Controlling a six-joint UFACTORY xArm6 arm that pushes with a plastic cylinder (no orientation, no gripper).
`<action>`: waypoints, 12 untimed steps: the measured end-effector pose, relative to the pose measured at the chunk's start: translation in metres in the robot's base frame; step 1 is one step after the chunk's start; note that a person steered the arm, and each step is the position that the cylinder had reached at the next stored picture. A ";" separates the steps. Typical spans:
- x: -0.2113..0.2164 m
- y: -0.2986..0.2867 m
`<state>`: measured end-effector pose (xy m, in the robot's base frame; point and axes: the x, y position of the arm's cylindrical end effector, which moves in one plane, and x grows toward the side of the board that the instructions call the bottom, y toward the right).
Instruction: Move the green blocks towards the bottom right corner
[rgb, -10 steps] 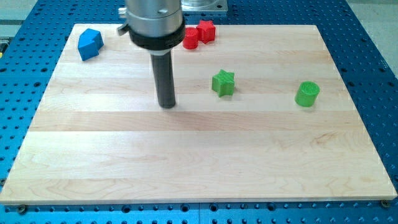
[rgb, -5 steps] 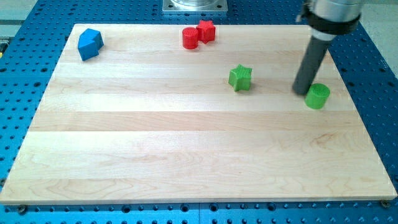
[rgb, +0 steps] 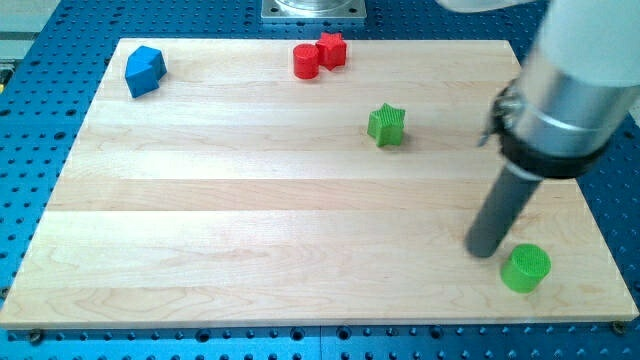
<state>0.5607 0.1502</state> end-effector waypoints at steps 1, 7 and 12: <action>0.011 -0.039; -0.158 -0.031; -0.034 0.004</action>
